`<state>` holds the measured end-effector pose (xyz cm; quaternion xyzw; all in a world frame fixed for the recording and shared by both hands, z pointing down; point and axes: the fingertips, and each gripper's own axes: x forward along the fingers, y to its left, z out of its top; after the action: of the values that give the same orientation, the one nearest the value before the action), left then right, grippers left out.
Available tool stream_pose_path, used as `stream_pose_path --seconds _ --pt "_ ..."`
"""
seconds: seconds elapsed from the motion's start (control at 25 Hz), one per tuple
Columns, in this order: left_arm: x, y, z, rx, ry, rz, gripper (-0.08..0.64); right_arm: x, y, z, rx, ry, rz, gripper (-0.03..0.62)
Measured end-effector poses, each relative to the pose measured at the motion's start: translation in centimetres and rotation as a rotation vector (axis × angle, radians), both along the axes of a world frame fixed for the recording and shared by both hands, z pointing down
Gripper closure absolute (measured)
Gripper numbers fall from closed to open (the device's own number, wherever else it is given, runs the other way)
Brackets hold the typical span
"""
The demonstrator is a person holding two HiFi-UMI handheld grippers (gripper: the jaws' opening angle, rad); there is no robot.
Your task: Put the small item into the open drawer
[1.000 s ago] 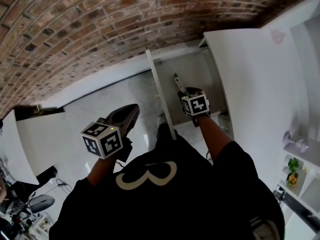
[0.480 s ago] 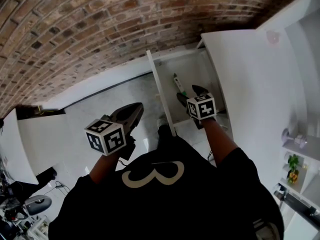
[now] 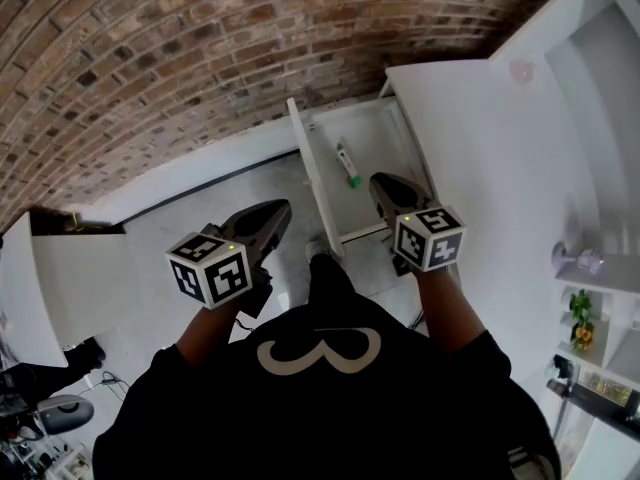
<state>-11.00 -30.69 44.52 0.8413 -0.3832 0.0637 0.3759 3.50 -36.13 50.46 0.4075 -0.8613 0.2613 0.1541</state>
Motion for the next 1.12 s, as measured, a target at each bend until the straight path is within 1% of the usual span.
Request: stream_pose_path --seconds 0.04,0.08,0.28,0.4,0.56,0.76,0.84,0.92,1.12 --pt "0.2 0.5 -0.5 0.010 0.006 0.005 0.558 -0.2 0.8 -1.3 0.014 -0.031 -0.008 0.579" --pt "0.3 1.0 -1.0 0.021 0.012 0.010 0.558 -0.5 1.6 -2.6 0.028 -0.059 -0.022 0.583" --pt "1.1 3.1 -4.0 0.083 0.060 0.027 0.558 -2.4 6.2 -8.8 0.132 -0.139 -0.130 0.583" --pt "1.6 4.7 -5.8 0.113 0.091 0.037 0.558 -3.4 9.2 -11.5 0.158 -0.199 -0.193 0.583" --pt "2.0 6.7 -8.2 0.169 0.107 0.057 0.558 -3.8 12.0 -14.5 0.186 -0.274 -0.215 0.584" --pt "2.2 9.2 -10.9 0.234 0.120 0.074 0.558 -3.7 14.9 -17.8 0.240 -0.335 -0.229 0.584" --pt "2.3 10.1 -11.8 0.268 0.124 0.086 0.558 -3.8 15.8 -18.6 0.262 -0.343 -0.233 0.584" --pt "2.4 10.9 -12.2 0.284 0.118 0.088 0.558 -4.1 16.7 -18.5 0.269 -0.322 -0.239 0.584" --pt "2.3 12.4 -11.9 0.277 0.118 0.086 0.558 -4.8 18.6 -17.9 0.260 -0.317 -0.249 0.584"
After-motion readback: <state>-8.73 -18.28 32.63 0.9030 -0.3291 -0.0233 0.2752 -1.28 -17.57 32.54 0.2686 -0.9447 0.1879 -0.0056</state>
